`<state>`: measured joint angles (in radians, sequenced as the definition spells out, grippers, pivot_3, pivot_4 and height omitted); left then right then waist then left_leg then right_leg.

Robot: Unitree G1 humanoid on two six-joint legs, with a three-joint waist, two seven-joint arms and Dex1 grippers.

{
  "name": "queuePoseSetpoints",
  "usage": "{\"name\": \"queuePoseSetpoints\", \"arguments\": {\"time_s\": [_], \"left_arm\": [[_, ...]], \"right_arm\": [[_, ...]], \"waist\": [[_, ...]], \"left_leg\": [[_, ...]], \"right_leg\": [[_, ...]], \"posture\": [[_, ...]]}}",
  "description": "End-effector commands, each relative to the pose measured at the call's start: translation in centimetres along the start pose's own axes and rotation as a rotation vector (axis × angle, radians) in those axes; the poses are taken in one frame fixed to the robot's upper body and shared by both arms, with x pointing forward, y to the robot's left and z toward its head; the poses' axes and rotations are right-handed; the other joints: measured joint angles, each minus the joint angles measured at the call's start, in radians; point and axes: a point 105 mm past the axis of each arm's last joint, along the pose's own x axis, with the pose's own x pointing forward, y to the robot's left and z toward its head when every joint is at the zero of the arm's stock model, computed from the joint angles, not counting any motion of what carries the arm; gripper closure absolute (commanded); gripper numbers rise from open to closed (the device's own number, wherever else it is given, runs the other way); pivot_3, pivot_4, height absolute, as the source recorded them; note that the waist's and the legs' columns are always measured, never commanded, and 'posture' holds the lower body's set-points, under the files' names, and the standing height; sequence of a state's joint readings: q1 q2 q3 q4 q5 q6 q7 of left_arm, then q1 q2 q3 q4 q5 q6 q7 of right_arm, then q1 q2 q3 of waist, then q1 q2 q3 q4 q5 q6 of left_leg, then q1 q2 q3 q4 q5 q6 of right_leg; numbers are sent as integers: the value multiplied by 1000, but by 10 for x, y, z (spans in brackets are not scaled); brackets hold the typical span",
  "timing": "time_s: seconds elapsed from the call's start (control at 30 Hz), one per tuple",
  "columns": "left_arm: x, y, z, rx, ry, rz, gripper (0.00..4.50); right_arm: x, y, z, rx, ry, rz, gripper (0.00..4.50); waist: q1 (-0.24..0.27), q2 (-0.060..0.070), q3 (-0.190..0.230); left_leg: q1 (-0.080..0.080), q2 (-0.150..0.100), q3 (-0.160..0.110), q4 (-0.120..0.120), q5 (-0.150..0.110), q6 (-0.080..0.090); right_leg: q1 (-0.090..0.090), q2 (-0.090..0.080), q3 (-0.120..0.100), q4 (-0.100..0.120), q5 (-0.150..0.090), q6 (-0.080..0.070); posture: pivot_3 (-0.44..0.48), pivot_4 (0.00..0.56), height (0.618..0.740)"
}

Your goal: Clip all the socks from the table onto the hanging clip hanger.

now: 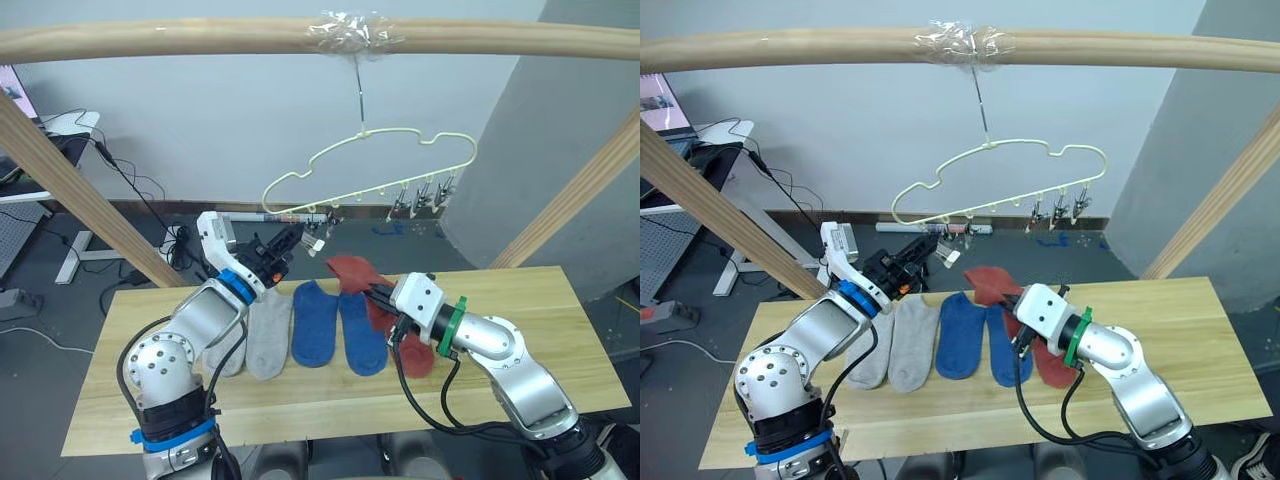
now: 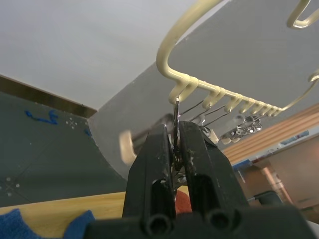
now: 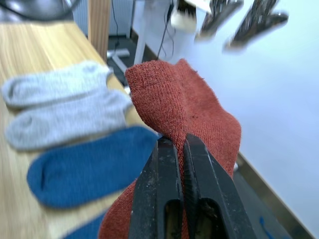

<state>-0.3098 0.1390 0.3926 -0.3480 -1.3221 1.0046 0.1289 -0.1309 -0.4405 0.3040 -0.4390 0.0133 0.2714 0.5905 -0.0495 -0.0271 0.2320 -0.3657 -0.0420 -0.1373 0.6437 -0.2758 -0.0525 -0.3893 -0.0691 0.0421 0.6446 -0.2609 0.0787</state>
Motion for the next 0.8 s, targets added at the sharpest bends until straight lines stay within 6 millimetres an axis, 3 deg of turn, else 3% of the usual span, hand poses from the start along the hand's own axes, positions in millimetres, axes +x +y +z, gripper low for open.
{"name": "queuePoseSetpoints", "arguments": {"time_s": [0.03, 0.57, 0.8], "left_arm": [[1, -7, -4, -16, 24, -23, 4500], [-4, -2, -7, -29, 34, -2, 4500], [-1, 1, 2, -88, -11, 8, 4500]], "right_arm": [[-2, 0, 19, -48, -70, -10, 4468], [-9, -3, 28, -43, -117, -24, 4468], [-13, -1, 29, -30, -128, -17, 4468]], "waist": [[1, 0, 0], [2, 0, 0], [2, 1, 1]], "left_leg": [[0, 0, 0, 0, 0, 0], [0, -1, 1, -1, -1, 0], [0, -1, 1, -1, -2, 1]], "right_leg": [[0, 0, 0, 0, 0, 0], [0, 0, 0, 0, 0, 0], [0, 0, 0, -1, 0, 0]], "posture": [[-77, 229, 740], [-76, 232, 740], [-83, 232, 740]]}}
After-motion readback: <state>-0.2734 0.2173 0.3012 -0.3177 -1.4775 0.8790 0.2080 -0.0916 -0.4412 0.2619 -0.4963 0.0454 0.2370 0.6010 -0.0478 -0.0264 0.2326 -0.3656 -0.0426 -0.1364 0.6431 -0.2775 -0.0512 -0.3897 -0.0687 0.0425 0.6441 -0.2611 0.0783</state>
